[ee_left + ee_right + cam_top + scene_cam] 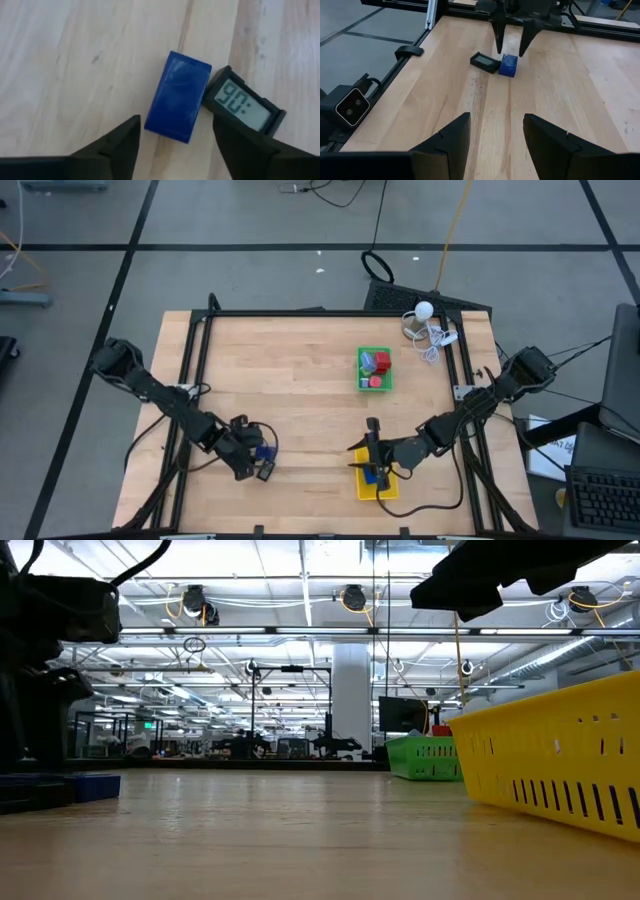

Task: Pick & Place Office items
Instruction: Put the dark blue digital timer into the yellow bin

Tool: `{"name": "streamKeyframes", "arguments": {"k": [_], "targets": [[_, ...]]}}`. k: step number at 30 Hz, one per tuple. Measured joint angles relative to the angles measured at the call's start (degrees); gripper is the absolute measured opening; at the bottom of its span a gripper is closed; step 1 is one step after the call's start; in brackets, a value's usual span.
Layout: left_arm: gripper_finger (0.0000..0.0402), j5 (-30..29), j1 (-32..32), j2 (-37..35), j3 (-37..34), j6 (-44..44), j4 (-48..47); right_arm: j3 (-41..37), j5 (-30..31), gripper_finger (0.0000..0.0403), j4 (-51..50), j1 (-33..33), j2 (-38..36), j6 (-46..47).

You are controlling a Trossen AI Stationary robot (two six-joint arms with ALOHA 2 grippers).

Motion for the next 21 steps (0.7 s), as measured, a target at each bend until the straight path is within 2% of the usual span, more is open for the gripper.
{"name": "streamKeyframes", "arguments": {"k": [4, 8, 15, 21], "targets": [[0.0278, -2.8, 0.0, 0.0, -2.2, 2.73, 4.37, 0.01, 0.0, 0.0171, 0.04, 0.0, 0.0, 0.0], [0.0286, -5.25, -0.11, -0.03, -4.18, 2.48, 5.26, 0.0, 0.0, 0.0171, 0.04, 0.0, 0.0, 0.0], [0.0269, -5.98, -0.39, -0.02, -7.33, 2.7, 11.14, 0.01, -0.02, 0.0171, -0.02, 0.02, 0.0, 0.0], [0.0247, -9.31, -0.38, -0.02, -7.46, 8.67, 12.5, 0.0, -0.02, 0.0171, -0.07, 0.02, 0.0, 0.0]]}}
